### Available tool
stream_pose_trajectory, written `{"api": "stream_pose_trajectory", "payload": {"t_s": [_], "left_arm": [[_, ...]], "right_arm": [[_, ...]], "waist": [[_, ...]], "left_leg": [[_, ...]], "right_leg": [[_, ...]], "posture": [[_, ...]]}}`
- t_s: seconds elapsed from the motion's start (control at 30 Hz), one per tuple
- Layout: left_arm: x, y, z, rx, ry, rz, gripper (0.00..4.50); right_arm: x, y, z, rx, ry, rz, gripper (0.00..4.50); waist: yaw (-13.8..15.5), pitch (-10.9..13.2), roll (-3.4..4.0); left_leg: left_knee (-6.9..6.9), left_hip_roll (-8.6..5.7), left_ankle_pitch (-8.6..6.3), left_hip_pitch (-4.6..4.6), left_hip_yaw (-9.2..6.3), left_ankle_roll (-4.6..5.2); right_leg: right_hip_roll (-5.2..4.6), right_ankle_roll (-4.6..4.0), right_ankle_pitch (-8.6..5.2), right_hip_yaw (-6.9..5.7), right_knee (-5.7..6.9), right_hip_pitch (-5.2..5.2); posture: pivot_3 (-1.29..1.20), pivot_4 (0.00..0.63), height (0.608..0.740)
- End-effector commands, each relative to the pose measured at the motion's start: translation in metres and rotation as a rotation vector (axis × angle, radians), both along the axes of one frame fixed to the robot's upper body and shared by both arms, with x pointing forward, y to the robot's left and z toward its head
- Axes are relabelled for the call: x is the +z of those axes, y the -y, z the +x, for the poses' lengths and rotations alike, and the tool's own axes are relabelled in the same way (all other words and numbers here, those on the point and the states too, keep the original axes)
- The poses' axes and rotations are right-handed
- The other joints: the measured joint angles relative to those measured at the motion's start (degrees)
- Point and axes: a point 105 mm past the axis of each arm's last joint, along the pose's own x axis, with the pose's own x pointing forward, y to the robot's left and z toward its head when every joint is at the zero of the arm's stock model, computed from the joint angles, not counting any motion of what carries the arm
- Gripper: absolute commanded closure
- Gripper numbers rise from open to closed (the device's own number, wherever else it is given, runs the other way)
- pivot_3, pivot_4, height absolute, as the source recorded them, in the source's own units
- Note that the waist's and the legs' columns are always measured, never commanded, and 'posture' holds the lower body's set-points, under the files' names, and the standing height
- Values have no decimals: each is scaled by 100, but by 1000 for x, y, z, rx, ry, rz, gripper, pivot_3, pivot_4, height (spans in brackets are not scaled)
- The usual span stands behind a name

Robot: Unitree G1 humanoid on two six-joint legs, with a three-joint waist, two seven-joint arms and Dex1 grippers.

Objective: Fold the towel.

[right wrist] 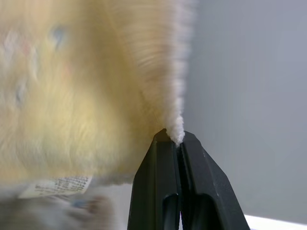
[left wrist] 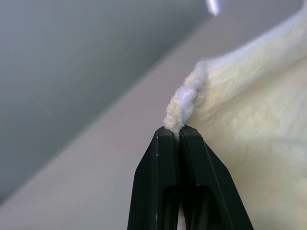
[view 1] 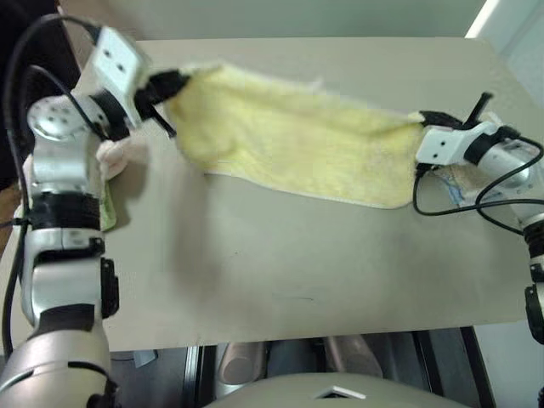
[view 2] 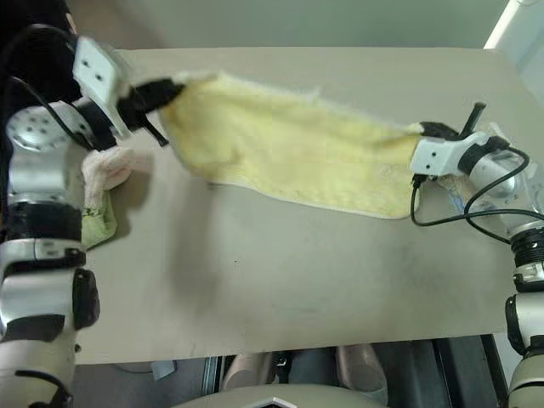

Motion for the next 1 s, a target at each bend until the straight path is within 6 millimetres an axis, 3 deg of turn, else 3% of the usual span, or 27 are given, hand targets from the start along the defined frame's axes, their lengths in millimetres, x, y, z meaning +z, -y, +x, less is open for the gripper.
{"api": "stream_pose_trajectory", "payload": {"t_s": [0.03, 0.1, 0.17, 0.23, 0.4, 0.5, 0.6, 0.73, 0.83, 0.9, 1.0], "left_arm": [[17, -15, 9, 99, 66, -69, 4500], [60, -29, 15, 197, 187, -166, 4500], [79, -37, 14, 223, 232, -201, 4500], [86, -47, 11, 244, 260, -190, 4500], [95, -67, 2, 284, 277, -184, 4500], [89, -67, -2, 223, 234, -164, 4500], [72, -62, -12, 107, 158, -119, 4500], [18, -58, -50, -103, -71, 9, 4500], [-1, -58, -68, -136, -165, 30, 4500], [-25, -61, -86, -145, -272, 59, 4500], [-44, -63, -104, -137, -362, 96, 4500]], "right_arm": [[31, 2, 2, -11, 61, 45, 4480], [69, 8, 7, -39, 117, 117, 4480], [90, 13, 5, -46, 137, 167, 4480], [104, 18, 0, -39, 143, 212, 4480], [133, 27, -14, -29, 174, 288, 4480], [131, 21, -23, 20, 120, 318, 4480], [115, 14, -35, 80, -2, 346, 4480], [53, -1, -77, 177, -396, 372, 4480], [30, -7, -101, 192, -553, 373, 4480], [3, -13, -122, 200, -705, 376, 4480], [-15, -16, -143, 200, -827, 385, 4480]], "waist": [[2, 1, 0], [4, 11, -5], [4, 15, -10], [13, 14, -10], [17, 14, -8], [24, 14, -9], [21, 14, -9], [19, 14, -8], [22, 14, -10], [28, 15, -12], [22, 15, -13]], "left_leg": [[-2, 0, 0, -12, -1, 0], [6, 1, 1, -55, 1, -3], [27, 1, 32, -170, 4, -30], [19, 2, 83, -227, 5, -78], [-24, 6, 75, -204, 6, -69], [-4, 6, 76, -225, 6, -69], [10, 6, 74, -223, 6, -67], [13, 7, 68, -206, 14, -70], [29, 9, 67, -211, 16, -72], [65, 9, 66, -211, 18, -70], [99, 9, 4, -155, 18, 0]], "right_leg": [[0, 4, -3, -1, -7, -9], [0, 6, -4, -2, -3, -51], [-1, 10, 19, -2, 9, -156], [-1, 12, 32, -6, -11, -204], [-2, 13, 29, -8, -46, -175], [-3, 13, 29, -9, -44, -193], [-3, 13, 29, -10, -41, -189], [-1, 12, 19, -11, -26, -176], [-1, 11, 15, -14, -14, -178], [-1, 11, 16, -13, 15, -173], [-1, -6, 1, -12, 50, -122]], "posture": [[0, 150, 740], [0, 150, 740], [0, 150, 740], [0, 150, 740], [0, 150, 740], [0, 150, 740], [0, 150, 740], [0, 150, 740], [0, 150, 740], [0, 150, 740], [0, 150, 740]]}}
